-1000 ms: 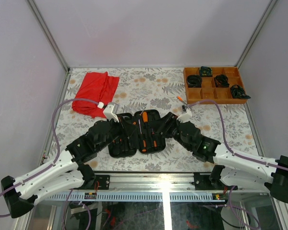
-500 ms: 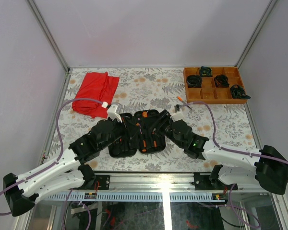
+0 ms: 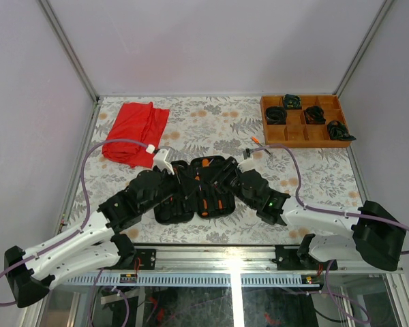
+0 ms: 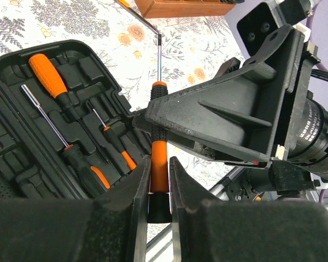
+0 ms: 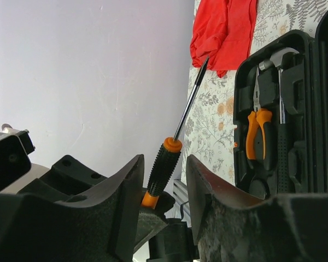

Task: Sort the tools into containers
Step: Pick up the screwdriver from the center of the board, then place the screwdriver in the storage box.

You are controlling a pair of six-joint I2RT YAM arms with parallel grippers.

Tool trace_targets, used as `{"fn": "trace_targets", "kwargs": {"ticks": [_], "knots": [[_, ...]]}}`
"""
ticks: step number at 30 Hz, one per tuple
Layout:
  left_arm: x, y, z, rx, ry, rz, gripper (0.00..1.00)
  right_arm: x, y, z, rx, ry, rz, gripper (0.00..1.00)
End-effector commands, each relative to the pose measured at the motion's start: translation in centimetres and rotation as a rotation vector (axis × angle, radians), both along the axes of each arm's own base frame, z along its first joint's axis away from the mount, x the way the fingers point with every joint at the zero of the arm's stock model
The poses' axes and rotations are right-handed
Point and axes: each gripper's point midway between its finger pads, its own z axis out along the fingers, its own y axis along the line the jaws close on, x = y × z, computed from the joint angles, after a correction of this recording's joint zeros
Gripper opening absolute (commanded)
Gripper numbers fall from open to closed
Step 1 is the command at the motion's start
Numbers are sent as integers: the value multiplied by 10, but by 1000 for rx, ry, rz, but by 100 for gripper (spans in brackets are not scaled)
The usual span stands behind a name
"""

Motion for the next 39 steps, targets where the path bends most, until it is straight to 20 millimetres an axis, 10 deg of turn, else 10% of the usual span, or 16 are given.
{"fn": "trace_targets", "kwargs": {"ticks": [1,7,13,27,39], "knots": [[-2,-6,14,-47,-56,-38,0,0,10,37,109,-43,21,41],[-4,-6,11,-46,-48,-45,2,-1,8,39,100,-65,22,17],[-6,-7,8,-42,-39,-54,30,3,-2,32,11,-88,-16,1],[5,13,-27,49,72,83,62,16,-73,-13,-646,-258,-103,0],[16,22,-65,138,181,160,62,11,-82,-78,-901,-118,248,0]]}}
